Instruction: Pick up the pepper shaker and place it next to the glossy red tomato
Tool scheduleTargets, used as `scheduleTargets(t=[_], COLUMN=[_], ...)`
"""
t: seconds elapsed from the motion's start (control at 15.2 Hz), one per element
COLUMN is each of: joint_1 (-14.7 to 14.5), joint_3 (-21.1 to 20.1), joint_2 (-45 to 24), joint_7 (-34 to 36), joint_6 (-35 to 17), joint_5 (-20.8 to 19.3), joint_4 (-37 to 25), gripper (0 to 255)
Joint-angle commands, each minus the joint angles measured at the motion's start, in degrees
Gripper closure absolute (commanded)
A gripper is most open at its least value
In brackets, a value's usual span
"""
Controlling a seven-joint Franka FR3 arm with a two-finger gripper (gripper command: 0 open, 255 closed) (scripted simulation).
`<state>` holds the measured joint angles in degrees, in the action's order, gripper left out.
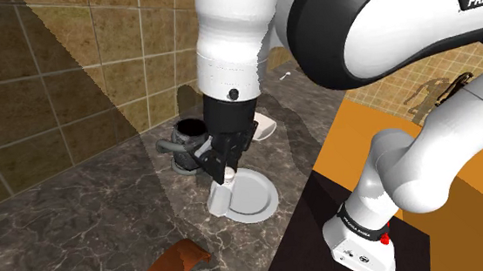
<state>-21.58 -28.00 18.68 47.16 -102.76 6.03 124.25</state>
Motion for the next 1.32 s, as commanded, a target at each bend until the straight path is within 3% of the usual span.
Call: scheduleTargets(t=[0.0,1.25], joint_1=[-0.05,0.09], joint_3=[-0.23,-2.52], joint_2=[-0.27,-5.5], joint_7=[0.15,2.15], joint_6=[-1.57,-16.85], joint_5=[0.0,-1.27], joint_4=[1.28,11.73], gripper=[255,255])
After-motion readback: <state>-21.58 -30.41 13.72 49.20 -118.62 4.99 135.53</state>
